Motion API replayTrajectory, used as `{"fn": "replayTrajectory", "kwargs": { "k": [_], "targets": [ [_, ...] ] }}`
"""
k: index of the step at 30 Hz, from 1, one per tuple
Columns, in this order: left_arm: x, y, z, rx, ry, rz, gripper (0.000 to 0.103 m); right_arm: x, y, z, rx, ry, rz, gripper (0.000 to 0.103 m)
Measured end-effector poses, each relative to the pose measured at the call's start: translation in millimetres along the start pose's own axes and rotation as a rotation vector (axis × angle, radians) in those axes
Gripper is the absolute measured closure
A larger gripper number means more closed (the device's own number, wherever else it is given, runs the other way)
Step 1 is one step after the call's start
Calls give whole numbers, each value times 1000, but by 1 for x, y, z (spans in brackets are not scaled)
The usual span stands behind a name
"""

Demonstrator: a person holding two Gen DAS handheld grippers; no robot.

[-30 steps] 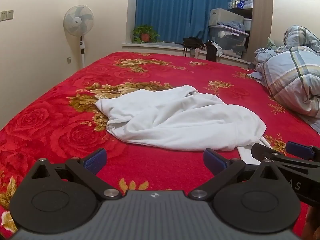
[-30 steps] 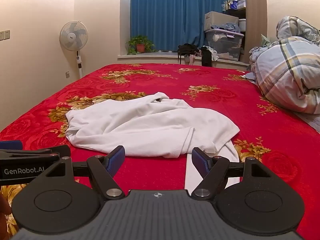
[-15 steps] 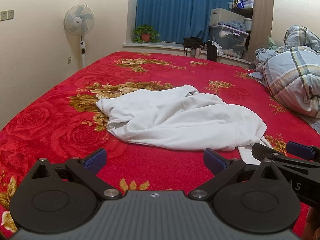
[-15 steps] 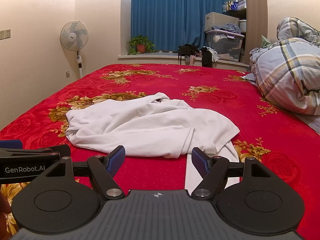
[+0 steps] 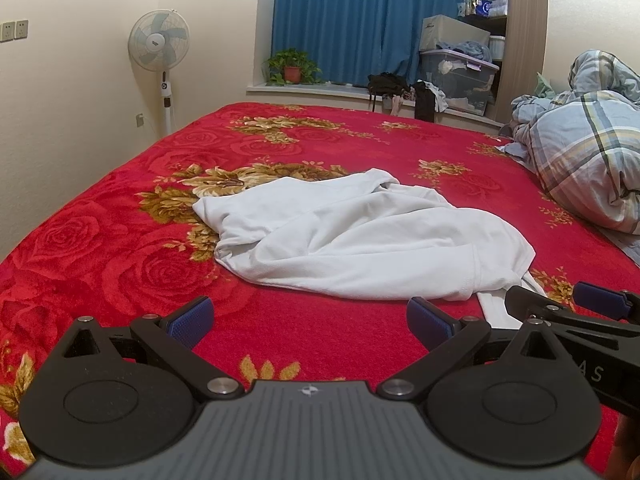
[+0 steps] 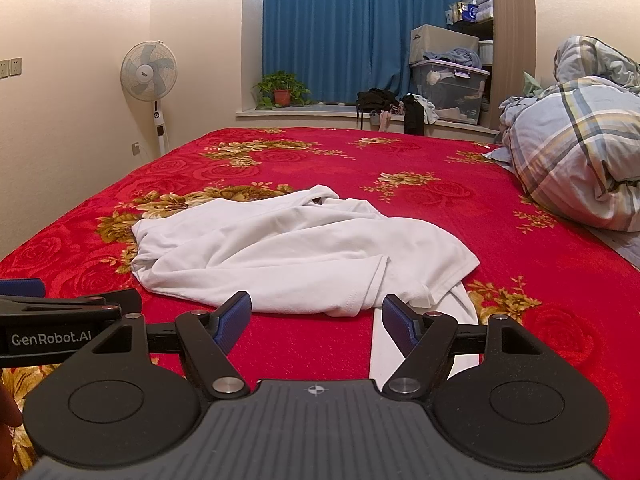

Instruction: Fold small clothes

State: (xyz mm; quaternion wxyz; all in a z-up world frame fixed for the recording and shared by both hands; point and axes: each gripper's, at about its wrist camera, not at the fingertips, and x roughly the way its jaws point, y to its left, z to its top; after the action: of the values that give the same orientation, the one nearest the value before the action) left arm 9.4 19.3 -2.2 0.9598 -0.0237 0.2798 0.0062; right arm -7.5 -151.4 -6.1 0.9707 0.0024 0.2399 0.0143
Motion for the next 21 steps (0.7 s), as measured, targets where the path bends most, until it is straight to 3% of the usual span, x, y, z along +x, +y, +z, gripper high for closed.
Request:
{"fn": "replayTrajectory", "kwargs": {
  "k": [9, 12, 14, 16, 17, 18, 19, 21],
  "targets": [
    [0, 3, -1, 0, -9, -4, 1, -6, 3, 1, -5, -7, 6, 34],
    [0, 4, -3, 1, -22, -12, 4, -3, 2, 4, 8, -9, 18, 40],
    [0, 4, -4, 9, -32, -19, 13, -1, -2, 3, 8, -4, 26, 46],
    [3, 4, -5, 27, -37, -24, 47, -2, -5, 5, 21, -16, 32, 52],
    [7, 3, -6, 37, -35, -25, 54, -2, -7, 7, 29, -22, 34, 52],
    [11, 3, -6, 42, -30, -33, 71, -3, -9, 8, 39, -35, 37, 52],
    [19, 4, -4, 48, -16, -49, 78, -2, -11, 10, 42, -50, 37, 52],
    [36, 1, 0, 60, 9, -60, 78, -2, -20, 14, 62, -63, 37, 52]
  ]
}}
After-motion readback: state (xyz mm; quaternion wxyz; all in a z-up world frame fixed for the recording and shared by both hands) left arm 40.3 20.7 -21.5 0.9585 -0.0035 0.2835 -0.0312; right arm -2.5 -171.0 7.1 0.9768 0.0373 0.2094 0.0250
